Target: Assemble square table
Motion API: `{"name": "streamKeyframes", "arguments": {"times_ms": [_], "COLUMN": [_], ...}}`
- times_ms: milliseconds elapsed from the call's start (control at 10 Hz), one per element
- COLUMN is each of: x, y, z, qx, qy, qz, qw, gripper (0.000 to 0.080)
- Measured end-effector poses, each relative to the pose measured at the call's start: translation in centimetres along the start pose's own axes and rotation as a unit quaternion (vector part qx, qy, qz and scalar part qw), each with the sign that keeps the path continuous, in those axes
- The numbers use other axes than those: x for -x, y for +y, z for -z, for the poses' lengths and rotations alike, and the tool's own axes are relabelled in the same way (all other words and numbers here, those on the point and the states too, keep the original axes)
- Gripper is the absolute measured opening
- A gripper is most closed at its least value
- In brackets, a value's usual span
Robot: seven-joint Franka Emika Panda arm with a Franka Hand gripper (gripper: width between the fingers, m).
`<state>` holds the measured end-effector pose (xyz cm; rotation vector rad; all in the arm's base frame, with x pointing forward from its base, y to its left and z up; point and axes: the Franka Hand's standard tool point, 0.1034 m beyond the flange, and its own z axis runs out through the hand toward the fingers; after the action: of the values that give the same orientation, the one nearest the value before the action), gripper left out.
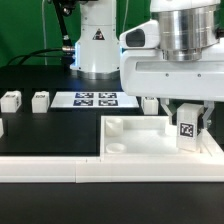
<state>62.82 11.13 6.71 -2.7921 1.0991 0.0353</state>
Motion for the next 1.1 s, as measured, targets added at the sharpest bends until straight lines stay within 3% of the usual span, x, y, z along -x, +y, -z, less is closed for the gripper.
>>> {"name": "streamKeyframes", "arguments": {"times_ms": [200,300,600,700,800,900,1000,1100], "x": [0.25,0.24,0.02,0.02,0.05,0.07,-0.01,-0.27], "y": [-0.41,-0.52,-0.55,-0.55,-0.54,-0.55,-0.59,-0.62], "z": [-0.02,-0.15,-0.2,-0.22,-0.27,-0.26,-0.13,-0.05], "qx": [0.01,0.009,-0.009,-0.009,-0.008,-0.008,-0.009,-0.018], "qy": [0.006,0.005,-0.009,-0.008,-0.008,-0.008,-0.004,0.004], "qz": [-0.205,-0.313,-0.472,-0.467,-0.457,-0.441,-0.327,-0.25], "qw": [0.979,0.95,0.882,0.884,0.889,0.898,0.945,0.968], "gripper": [0.0288,0.0288,0.029,0.029,0.0449,0.0449,0.059,0.059]}}
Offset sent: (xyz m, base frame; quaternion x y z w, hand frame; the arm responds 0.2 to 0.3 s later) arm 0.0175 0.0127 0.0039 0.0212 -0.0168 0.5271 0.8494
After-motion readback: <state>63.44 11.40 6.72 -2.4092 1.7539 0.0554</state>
